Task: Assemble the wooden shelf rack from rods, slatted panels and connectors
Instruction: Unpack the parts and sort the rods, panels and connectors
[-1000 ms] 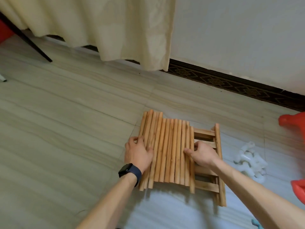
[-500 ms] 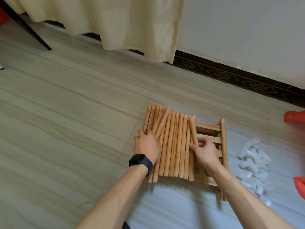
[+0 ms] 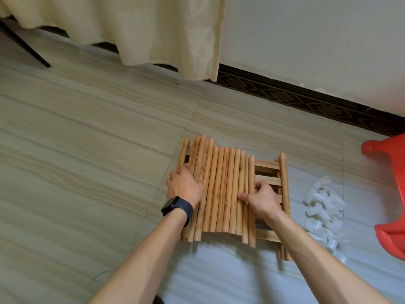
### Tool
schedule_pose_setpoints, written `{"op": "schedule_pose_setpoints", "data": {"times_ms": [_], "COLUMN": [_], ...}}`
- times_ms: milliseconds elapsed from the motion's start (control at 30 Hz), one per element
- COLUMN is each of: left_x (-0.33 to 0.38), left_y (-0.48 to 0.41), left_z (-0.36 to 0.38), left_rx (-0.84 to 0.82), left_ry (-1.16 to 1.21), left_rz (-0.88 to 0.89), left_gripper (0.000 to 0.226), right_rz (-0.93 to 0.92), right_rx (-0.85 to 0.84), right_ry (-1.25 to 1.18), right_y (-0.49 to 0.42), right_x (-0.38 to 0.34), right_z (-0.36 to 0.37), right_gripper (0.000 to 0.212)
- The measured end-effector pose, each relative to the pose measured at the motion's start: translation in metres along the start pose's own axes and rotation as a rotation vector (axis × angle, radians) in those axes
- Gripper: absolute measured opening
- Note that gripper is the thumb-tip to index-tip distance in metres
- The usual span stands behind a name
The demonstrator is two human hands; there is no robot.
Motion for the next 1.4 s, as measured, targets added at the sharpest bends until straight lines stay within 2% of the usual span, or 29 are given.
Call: {"op": "schedule_pose_setpoints", "data": {"times_ms": [100,233,367,467,567,733,900,1033,1133,1233,1300,1400], "left_x": [0.004,0.006,0.013,0.01,0.005,0.013,0.017,0.011,0.001,-0.009,-0.014,-0.03], "left_y": [-0.006,-0.01,-0.009,-0.011,-0.012,-0.011,-0.01,-0.013,-0.017,-0.016,-0.013,-0.011], "left_z": [-0.001,-0.002,0.001,0.006,0.013,0.024,0.031,0.029,0.019,0.001,-0.008,-0.034], "left_rx": [-0.042,-0.131,-0.181,-0.222,-0.309,-0.392,-0.373,-0.36,-0.283,-0.206,-0.263,-0.327], "left_ry": [-0.012,0.044,0.032,0.108,0.252,0.365,0.417,0.475,0.482,0.53,0.627,0.622], "left_rz": [0.031,0.045,0.068,0.034,-0.02,-0.001,0.028,-0.002,-0.026,-0.055,-0.078,-0.054], "left_gripper": [0.04,0.049,0.045,0.051,0.067,0.052,0.068,0.058,0.052,0.031,0.026,0.024], "right_rz": [0.011,0.04,0.005,-0.001,0.03,0.06,0.052,0.054,0.05,0.019,-0.005,-0.059], "right_rx": [0.007,0.016,0.059,0.079,0.036,-0.028,-0.072,-0.056,-0.009,0.023,-0.001,-0.111], "right_ry": [-0.046,-0.065,0.047,0.105,0.032,-0.163,-0.244,-0.274,-0.313,-0.337,-0.374,-0.469], "right_y": [-0.001,0.0,0.003,0.003,-0.001,-0.002,0.001,0.001,0.0,0.003,0.01,0.029], "right_x": [0.002,0.004,-0.001,-0.002,0.008,0.023,0.026,0.026,0.025,0.016,0.002,-0.029], "right_z": [0.0,0.001,-0.004,-0.011,-0.015,-0.021,-0.019,-0.023,-0.033,-0.045,-0.048,-0.038], "right_gripper": [0.041,0.047,0.049,0.048,0.042,0.036,0.041,0.037,0.036,0.037,0.036,0.034]}}
Point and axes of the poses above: each hand's wrist, its own y-axis away from the middle knuckle, its own z-axis out of the palm, x = y × z, the point moved 10 cm from there along -y, towards the middle knuckle, and after that the axes turned 3 degrees about z, right-handed, at the moved point
